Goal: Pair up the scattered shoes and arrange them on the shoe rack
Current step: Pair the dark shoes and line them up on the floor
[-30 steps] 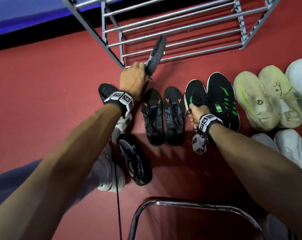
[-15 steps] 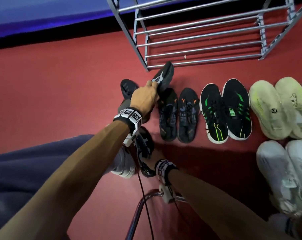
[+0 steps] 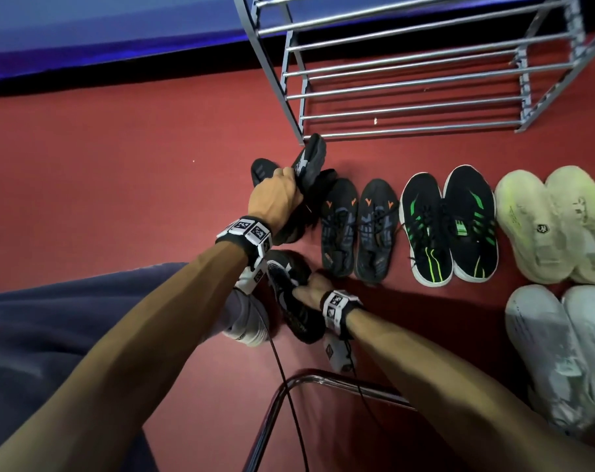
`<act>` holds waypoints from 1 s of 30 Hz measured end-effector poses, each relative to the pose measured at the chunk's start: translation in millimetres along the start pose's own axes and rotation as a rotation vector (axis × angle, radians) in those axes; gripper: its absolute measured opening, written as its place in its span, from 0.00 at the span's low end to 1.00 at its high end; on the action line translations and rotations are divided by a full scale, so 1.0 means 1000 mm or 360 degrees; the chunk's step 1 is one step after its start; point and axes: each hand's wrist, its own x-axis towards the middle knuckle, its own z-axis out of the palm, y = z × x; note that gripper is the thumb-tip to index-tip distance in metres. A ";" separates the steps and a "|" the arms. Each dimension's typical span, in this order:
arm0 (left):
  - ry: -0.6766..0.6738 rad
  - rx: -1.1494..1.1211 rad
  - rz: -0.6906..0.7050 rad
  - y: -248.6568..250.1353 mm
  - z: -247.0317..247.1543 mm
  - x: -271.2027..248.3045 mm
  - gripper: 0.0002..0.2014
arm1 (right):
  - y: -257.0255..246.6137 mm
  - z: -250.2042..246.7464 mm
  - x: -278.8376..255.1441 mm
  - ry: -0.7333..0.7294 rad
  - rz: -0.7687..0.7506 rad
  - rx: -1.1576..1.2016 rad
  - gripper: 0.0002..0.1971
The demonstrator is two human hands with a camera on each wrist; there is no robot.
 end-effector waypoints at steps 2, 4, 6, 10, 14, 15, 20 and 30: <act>0.0017 -0.0041 -0.0017 0.001 -0.008 -0.001 0.12 | -0.009 -0.031 -0.007 0.0101 -0.0068 -0.0068 0.22; 0.0036 -0.0091 -0.0040 0.006 -0.016 0.001 0.11 | -0.013 -0.072 -0.020 0.0223 -0.0139 -0.0184 0.15; 0.0064 -0.0108 -0.0034 0.016 -0.023 0.005 0.11 | -0.009 -0.116 -0.037 0.0311 -0.0178 -0.0312 0.08; 0.0114 -0.0146 -0.0039 0.050 -0.026 0.010 0.15 | 0.022 -0.183 -0.061 0.0594 -0.0058 -0.0296 0.07; 0.0035 -0.0265 -0.0008 0.109 -0.012 0.014 0.17 | 0.070 -0.219 -0.065 0.0960 0.0165 0.0224 0.07; -0.0032 -0.0308 0.0006 0.127 -0.003 0.014 0.17 | 0.081 -0.224 -0.067 0.1043 0.0228 0.0352 0.06; -0.0524 -0.0476 0.0177 0.195 0.070 0.004 0.19 | 0.120 -0.232 -0.066 0.1146 0.0383 0.0814 0.03; -0.0739 -0.0883 -0.0156 0.187 0.155 -0.016 0.48 | 0.170 -0.216 -0.053 0.1124 0.0311 0.0799 0.18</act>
